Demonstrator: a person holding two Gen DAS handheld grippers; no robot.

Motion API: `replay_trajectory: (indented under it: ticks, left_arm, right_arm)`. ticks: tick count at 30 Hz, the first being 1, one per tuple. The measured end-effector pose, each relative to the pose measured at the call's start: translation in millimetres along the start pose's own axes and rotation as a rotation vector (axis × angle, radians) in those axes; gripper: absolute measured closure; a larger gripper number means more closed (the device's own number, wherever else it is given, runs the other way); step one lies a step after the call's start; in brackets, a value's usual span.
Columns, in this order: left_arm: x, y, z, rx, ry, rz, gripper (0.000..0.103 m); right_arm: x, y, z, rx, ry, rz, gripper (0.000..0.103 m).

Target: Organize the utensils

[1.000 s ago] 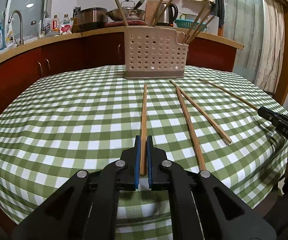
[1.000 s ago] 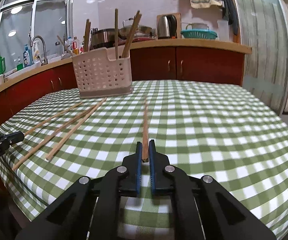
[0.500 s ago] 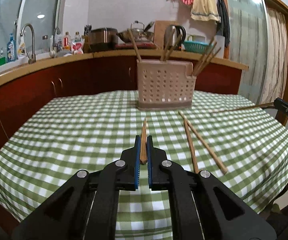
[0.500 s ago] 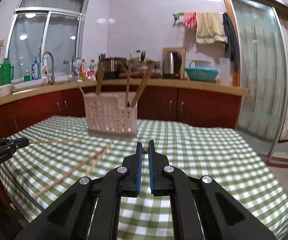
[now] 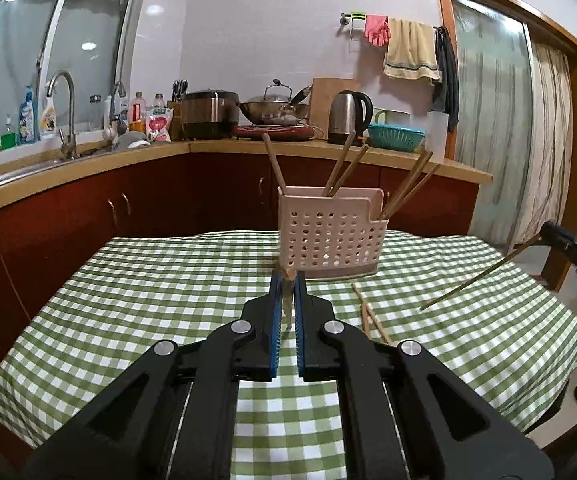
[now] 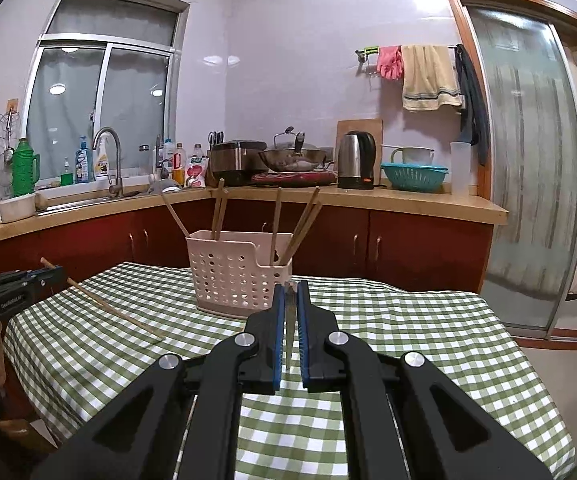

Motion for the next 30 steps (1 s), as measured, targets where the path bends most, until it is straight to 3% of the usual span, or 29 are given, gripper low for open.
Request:
replay_trajectory:
  ticks: [19,30]
  left_arm:
    - [36.9,-52.4,3.4,0.041,-0.006,-0.002,0.097]
    - [41.1,-72.7,9.9,-0.003,0.041,-0.008,0.097]
  right_arm:
    - [50.6,-50.8,-0.6,0.007,-0.015,-0.014,0.096]
    - [53.0,-64.7,-2.8,0.034,-0.044,-0.022,0.096]
Point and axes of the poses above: each gripper's, at about its wrist camera, not at the fingertips, and x roughly the way its jaws point, z to its left, y to its underside, the point moved 3 cm from there along x, roughly the way its jaws point, and after that the axes turned 9 degrees about z, right-handed, at the moved point
